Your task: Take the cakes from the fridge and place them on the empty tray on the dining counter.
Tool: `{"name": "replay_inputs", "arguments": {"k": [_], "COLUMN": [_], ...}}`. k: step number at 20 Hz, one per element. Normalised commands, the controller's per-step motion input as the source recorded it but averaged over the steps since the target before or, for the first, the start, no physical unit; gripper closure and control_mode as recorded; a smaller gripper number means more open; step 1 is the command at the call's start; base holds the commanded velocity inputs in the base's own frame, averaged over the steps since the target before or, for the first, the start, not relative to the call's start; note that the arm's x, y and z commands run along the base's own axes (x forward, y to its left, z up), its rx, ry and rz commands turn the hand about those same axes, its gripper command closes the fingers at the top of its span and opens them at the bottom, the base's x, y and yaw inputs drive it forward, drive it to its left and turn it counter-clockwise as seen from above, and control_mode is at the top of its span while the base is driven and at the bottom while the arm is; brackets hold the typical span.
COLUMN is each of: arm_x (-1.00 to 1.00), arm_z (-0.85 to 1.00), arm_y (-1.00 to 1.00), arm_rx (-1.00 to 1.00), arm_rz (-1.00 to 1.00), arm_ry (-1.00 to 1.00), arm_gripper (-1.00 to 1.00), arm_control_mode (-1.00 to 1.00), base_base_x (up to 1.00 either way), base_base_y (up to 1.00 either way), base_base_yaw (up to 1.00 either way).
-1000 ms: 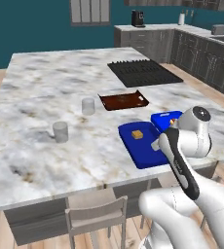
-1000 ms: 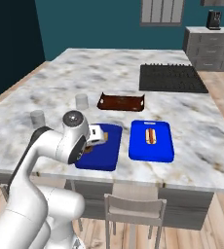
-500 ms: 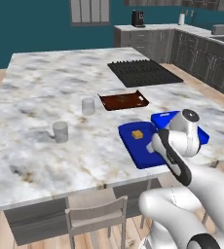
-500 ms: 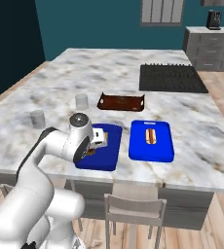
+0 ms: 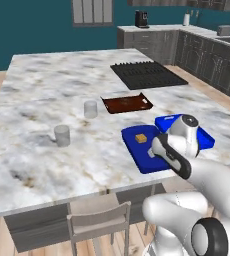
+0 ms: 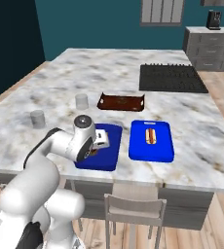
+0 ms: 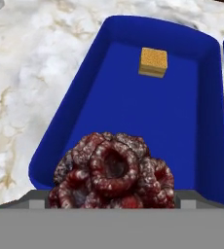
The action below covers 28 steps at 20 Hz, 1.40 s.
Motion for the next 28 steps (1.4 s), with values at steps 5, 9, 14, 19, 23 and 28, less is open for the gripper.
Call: {"name": "replay_inputs", "arguments": {"k": [5, 9, 14, 19, 23, 28], "arm_x": [0.18, 0.18, 0.19, 0.21, 0.23, 0.23], "arm_z": [-0.26, -0.22, -0.21, -0.22, -0.2, -0.16], "arm_y": [-0.04, -0.07, -0.08, -0.05, -0.02, -0.02], "arm_rx": [0.0, 0.0, 0.0, 0.0, 0.0, 0.0], "arm_rz": [0.0, 0.0, 0.0, 0.0, 0.0, 0.0], "arm_ry": [0.0, 0.0, 0.0, 0.0, 0.0, 0.0], "arm_gripper": [1.0, 1.0, 1.0, 1.0, 1.0, 1.0], "arm_control_mode": [-1.0, -1.0, -1.0, -1.0, -1.0, -1.0], "base_base_x": [0.0, 0.0, 0.0, 0.0, 0.0, 0.0], "base_base_y": [0.0, 0.0, 0.0, 0.0, 0.0, 0.0], "base_base_yaw": [0.0, 0.0, 0.0, 0.0, 0.0, 0.0]}}
